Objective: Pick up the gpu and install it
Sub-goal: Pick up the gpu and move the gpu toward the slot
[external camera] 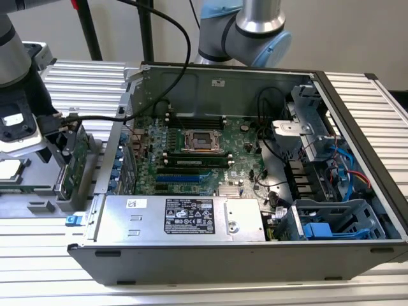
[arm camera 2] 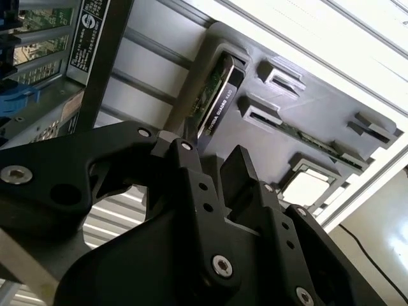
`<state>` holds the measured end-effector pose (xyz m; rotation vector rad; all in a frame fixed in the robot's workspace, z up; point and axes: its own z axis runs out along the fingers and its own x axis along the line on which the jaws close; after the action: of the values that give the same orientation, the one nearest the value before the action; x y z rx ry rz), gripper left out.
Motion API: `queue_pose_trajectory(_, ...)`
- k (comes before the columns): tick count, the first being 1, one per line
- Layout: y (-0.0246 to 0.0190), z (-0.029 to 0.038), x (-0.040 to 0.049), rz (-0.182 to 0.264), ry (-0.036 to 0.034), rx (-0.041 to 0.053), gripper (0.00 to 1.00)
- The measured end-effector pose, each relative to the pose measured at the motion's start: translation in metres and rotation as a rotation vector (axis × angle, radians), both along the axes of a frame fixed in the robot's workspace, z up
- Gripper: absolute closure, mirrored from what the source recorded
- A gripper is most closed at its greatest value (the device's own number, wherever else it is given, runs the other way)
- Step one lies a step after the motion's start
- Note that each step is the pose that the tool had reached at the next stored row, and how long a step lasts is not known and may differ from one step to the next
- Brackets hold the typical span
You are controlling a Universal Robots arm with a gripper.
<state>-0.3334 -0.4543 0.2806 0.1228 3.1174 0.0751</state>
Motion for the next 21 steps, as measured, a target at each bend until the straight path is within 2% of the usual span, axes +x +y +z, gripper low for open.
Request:
queue_pose_trajectory(4,0.0,-0.0007,0.0,0.0,-0.0003,0.0003,0.0)
queue_pose_trajectory(21,0.0,-0.0118,0.0,0.0,0.0,0.0,0.0)
